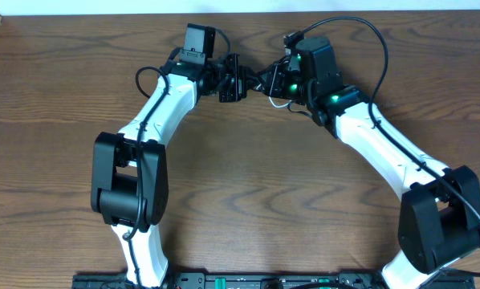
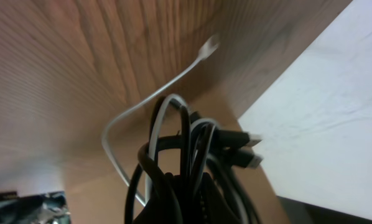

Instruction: Untangle cables

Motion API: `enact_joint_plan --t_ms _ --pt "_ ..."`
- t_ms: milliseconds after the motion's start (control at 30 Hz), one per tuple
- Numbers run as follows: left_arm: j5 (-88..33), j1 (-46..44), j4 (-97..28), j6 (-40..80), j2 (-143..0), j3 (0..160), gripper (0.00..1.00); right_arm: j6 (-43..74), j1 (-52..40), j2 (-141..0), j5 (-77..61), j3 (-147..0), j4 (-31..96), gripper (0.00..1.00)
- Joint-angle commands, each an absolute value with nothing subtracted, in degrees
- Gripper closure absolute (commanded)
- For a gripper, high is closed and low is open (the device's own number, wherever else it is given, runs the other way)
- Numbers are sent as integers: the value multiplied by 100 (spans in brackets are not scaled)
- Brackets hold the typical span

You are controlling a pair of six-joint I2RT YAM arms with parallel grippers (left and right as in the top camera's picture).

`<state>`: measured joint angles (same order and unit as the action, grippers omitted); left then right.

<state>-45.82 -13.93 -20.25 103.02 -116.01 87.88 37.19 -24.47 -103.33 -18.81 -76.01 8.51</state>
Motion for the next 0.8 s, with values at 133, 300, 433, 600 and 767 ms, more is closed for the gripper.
enact_joint_plan --t_ms 133,300,433,600,767 --pt "-4534 -1385 -2185 9098 -11631 8877 93 3339 -1986 -10235 -1811 -7607 1020 99" --pt "-4257 -1385 -2206 8643 -11631 8877 93 2906 -1865 -10235 -2237 -7607 1365 99" --pt "-3907 -1385 -2366 8217 -11631 8877 93 2493 -1664 -10235 -2340 -7607 1831 99" --pt "-3642 -1385 -2565 7404 -11631 8877 93 1986 -1258 -10235 -2484 -7607 2224 99" --pt "-3693 -1398 -2744 6639 -11631 8877 93 1557 -932 -10235 -2606 -7607 2381 99"
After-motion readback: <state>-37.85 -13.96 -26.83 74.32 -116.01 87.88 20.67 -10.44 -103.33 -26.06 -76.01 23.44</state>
